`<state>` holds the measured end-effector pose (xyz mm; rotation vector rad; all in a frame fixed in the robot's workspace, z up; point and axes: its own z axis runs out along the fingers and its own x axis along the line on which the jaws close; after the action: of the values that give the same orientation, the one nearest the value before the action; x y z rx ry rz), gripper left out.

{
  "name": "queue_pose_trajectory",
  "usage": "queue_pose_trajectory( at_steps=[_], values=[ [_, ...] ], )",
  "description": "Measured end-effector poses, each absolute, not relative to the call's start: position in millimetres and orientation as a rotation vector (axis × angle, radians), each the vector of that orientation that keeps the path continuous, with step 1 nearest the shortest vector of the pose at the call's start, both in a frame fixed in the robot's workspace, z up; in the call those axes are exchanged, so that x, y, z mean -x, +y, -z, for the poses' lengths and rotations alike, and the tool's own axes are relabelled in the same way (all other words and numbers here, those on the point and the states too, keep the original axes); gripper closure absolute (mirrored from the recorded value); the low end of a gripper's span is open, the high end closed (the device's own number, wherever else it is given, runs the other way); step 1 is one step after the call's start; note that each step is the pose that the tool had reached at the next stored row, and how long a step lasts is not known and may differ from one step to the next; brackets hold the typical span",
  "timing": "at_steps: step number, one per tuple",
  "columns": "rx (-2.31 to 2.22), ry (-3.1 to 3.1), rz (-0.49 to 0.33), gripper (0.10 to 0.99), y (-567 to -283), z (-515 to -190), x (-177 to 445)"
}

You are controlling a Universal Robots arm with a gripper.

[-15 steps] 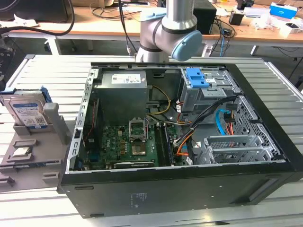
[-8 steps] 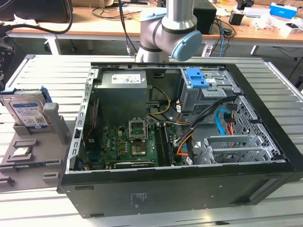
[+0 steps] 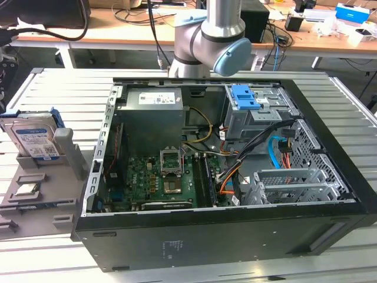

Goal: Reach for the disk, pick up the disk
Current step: 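Pick up the disk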

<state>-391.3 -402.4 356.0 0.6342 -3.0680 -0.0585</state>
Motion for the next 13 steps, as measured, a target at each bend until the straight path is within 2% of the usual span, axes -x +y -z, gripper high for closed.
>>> queue_pose_trajectory(
  at_steps=[13],
  values=[
    [-0.827, -3.019, 0.057, 0.98, -402.4, -356.0, 391.3]
  ],
)
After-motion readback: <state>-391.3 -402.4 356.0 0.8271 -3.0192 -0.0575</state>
